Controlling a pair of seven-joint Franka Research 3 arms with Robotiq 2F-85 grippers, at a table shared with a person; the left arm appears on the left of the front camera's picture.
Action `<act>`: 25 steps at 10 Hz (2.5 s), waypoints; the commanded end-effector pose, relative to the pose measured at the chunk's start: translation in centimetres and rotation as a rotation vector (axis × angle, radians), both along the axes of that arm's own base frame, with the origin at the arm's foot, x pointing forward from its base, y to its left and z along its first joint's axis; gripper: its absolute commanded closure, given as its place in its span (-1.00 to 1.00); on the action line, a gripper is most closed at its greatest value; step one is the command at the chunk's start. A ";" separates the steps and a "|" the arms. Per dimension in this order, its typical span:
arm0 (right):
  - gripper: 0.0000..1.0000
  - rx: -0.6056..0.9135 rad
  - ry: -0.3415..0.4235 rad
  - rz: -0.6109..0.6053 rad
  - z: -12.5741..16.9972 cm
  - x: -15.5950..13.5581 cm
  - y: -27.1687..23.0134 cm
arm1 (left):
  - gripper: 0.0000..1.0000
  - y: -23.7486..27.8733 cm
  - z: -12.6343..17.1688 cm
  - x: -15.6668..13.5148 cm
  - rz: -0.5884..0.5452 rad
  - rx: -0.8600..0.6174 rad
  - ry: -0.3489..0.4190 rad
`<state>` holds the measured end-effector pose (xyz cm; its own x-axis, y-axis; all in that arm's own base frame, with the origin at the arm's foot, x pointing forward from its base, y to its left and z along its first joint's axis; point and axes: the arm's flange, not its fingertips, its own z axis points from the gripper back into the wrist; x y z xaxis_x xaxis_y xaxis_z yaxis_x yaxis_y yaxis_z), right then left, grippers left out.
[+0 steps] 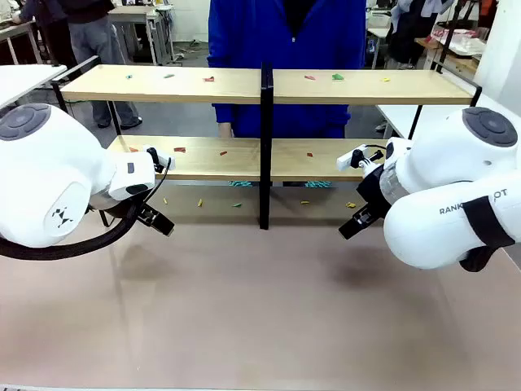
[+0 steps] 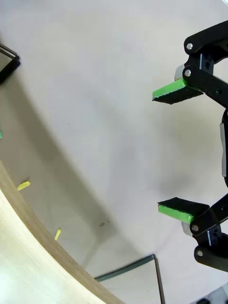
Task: Clean the shelves.
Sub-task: Pick up the Duster when the human hands it over.
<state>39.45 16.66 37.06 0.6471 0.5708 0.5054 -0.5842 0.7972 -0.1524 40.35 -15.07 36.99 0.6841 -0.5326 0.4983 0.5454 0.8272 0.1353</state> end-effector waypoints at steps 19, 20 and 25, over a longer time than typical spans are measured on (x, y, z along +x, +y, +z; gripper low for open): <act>-1.00 0.090 -0.272 0.163 14.1 -16.0 -14.9 | -1.00 15.9 14.5 -16.4 -0.396 -0.372 -0.487; -1.00 0.111 -0.316 0.181 14.7 -17.2 -16.3 | -1.00 17.4 15.0 -17.8 -0.387 -0.440 -0.582; -1.00 0.152 -0.383 0.166 15.3 -18.5 -18.4 | -1.00 18.3 15.2 -20.2 -0.278 -0.489 -0.651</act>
<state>23.84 -3.51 62.46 0.3207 0.5379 0.7796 -0.6235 0.7395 -0.2537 25.79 9.13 64.13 0.0314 -0.2495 0.9679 0.6684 0.7252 0.1652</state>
